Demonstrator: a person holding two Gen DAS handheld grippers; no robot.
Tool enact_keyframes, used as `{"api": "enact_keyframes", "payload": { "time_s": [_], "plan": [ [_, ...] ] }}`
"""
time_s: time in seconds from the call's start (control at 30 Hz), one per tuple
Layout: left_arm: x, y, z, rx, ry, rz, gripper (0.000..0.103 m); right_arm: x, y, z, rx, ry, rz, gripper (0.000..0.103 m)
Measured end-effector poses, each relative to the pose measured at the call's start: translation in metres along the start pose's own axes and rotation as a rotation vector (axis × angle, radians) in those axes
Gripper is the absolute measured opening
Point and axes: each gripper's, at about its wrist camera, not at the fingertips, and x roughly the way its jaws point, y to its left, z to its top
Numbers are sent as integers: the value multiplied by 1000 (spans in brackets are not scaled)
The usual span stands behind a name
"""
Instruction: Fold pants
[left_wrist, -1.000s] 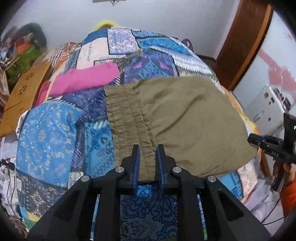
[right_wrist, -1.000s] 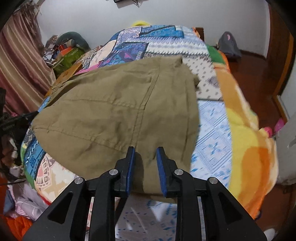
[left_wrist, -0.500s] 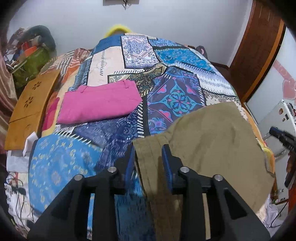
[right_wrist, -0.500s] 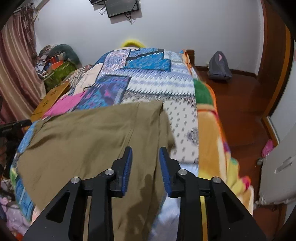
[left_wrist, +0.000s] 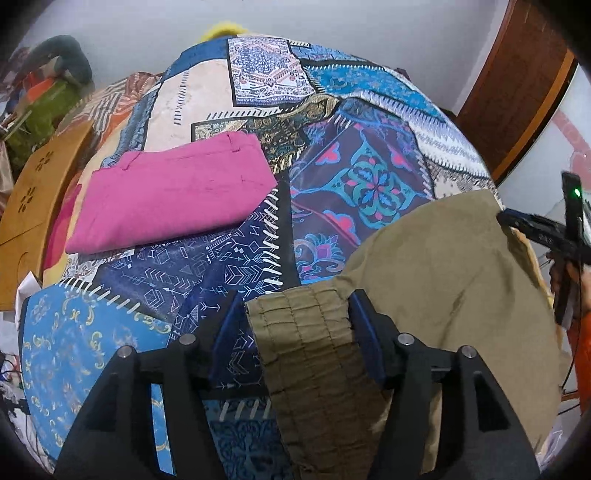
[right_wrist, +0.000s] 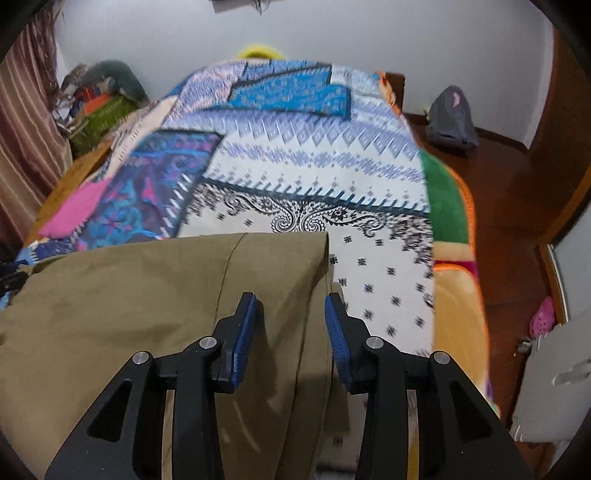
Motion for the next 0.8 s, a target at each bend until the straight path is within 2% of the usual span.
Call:
{"api": "enact_keyframes", "payload": {
  "time_s": [0.2, 0.27, 0.3, 0.33, 0.5, 0.6, 0.73, 0.77, 0.8],
  "plan": [
    [4, 2, -2, -7, -12, 15, 68, 17, -11, 9, 29, -8, 64, 35],
    [6, 3, -1, -13, -11, 17, 70, 24, -14, 12, 41, 14, 94, 25],
    [7, 4, -1, -17, -11, 18, 71, 26, -13, 12, 39, 21, 94, 14],
    [7, 4, -1, -21, -10, 20, 72, 27, -11, 12, 29, 19, 95, 11],
    [6, 0, -1, 4, -27, 63, 73, 17, 7, 8, -98, -42, -39, 6],
    [7, -8, 0, 36, -43, 124, 73, 16, 10, 7, -132, -45, -106, 5],
    [2, -13, 5, 68, -40, 165, 73, 11, 12, 11, -138, 0, -114, 7],
    [-2, -13, 6, 74, -44, 171, 73, 3, 14, 11, -137, -4, -123, 10],
    [-11, -15, 8, 80, -58, 179, 73, -4, 16, 13, -129, -2, -121, 17]
  ]
}}
